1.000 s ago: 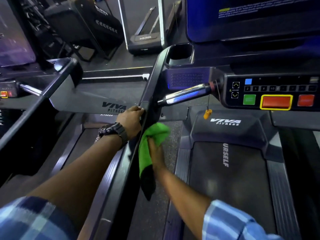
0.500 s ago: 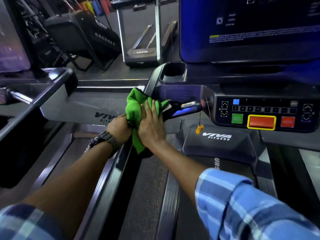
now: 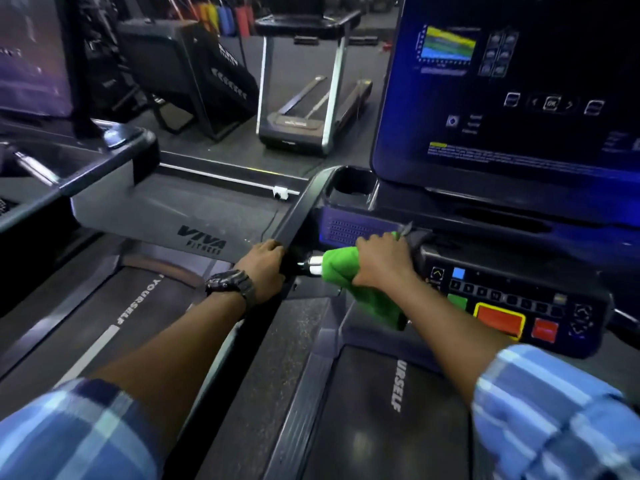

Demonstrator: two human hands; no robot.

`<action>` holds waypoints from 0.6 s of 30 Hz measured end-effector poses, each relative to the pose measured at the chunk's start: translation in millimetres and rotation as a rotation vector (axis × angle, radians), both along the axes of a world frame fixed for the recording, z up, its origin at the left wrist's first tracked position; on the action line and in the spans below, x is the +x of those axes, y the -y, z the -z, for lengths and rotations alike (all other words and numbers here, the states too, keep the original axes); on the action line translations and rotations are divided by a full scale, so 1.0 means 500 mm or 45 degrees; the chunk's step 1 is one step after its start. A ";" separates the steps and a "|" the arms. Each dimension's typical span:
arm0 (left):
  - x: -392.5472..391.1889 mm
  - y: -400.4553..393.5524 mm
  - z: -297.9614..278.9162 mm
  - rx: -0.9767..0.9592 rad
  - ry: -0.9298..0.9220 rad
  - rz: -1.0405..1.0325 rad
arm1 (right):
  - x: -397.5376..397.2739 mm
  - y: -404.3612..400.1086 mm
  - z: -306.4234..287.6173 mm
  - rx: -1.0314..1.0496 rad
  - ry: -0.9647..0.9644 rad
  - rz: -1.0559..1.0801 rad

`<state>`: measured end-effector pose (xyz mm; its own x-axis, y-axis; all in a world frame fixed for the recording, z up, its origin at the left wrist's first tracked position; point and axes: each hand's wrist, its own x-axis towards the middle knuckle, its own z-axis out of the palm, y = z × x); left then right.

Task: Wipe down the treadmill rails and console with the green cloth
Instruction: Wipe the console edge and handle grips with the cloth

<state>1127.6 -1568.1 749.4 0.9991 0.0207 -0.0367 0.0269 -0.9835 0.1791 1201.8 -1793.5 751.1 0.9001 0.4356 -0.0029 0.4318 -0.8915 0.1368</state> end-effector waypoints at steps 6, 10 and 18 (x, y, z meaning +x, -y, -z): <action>0.041 0.032 -0.006 -0.027 -0.042 0.018 | -0.045 -0.043 0.044 0.030 0.028 -0.450; 0.079 0.019 -0.014 0.046 -0.045 0.056 | 0.014 0.067 -0.007 0.066 -0.142 -0.337; 0.189 -0.003 0.004 0.018 0.016 0.204 | -0.021 -0.078 0.053 0.105 0.090 -0.304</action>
